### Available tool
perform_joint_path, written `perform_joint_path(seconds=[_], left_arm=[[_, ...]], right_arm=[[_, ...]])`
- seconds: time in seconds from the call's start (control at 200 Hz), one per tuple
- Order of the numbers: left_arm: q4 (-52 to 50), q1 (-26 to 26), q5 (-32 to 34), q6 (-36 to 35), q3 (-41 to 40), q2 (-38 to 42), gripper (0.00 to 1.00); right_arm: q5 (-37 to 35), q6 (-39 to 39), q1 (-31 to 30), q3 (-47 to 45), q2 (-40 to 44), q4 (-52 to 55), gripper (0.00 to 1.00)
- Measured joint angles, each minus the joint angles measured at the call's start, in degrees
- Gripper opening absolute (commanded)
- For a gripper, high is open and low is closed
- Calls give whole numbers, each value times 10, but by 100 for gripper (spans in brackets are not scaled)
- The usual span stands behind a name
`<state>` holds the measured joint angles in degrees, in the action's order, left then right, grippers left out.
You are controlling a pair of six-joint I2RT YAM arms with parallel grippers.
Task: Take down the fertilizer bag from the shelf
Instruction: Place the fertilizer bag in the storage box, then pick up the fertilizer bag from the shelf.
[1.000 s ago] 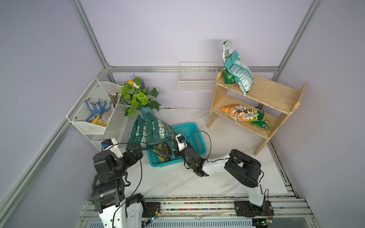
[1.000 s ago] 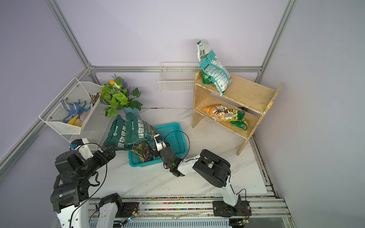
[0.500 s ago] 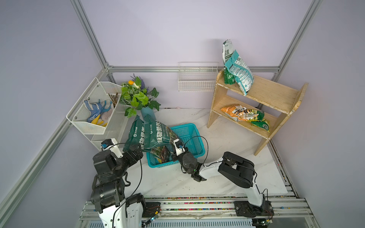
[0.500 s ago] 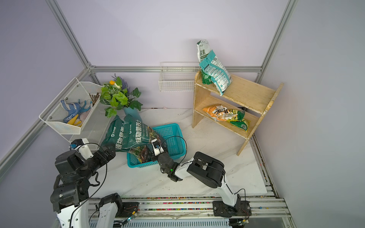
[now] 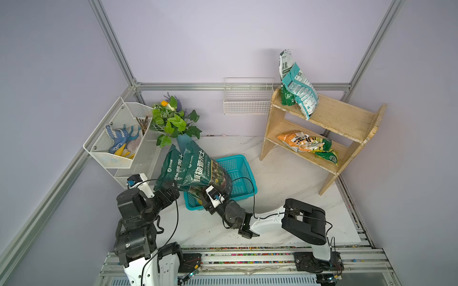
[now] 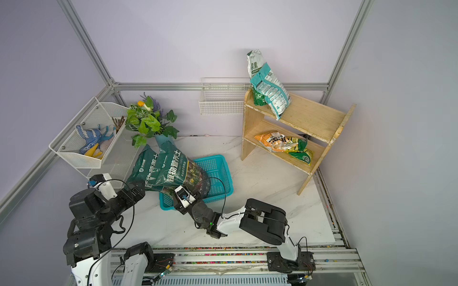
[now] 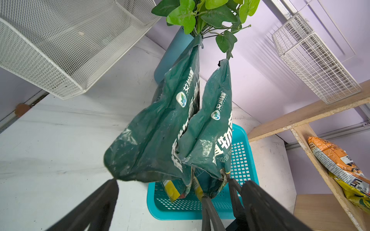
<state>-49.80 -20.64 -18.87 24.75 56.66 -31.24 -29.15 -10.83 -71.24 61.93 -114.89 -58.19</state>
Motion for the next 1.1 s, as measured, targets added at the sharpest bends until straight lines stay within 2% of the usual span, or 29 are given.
perform_joint_path(seconds=[0.19,0.32,0.45,0.605,0.75,0.83,0.94,0.955,0.985,1.1], left_arm=[[0,0,2,0,0,0,100],[0,0,2,0,0,0,100],[0,0,3,0,0,0,100],[0,0,3,0,0,0,100],[0,0,3,0,0,0,100],[0,0,3,0,0,0,100],[0,0,3,0,0,0,100],[0,0,3,0,0,0,100],[0,0,3,0,0,0,100],[0,0,3,0,0,0,100]], right_arm=[[41,12,-2,72,0,88,77],[86,32,-1,77,3,132,76],[88,41,-1,71,40,194,75],[1,28,-1,84,163,265,82],[-131,-12,13,179,249,320,85],[-195,-13,41,281,258,406,84],[-247,5,102,440,243,558,85],[-254,5,109,456,242,574,87],[-267,7,125,485,240,606,98],[-309,-7,164,540,248,673,100]])
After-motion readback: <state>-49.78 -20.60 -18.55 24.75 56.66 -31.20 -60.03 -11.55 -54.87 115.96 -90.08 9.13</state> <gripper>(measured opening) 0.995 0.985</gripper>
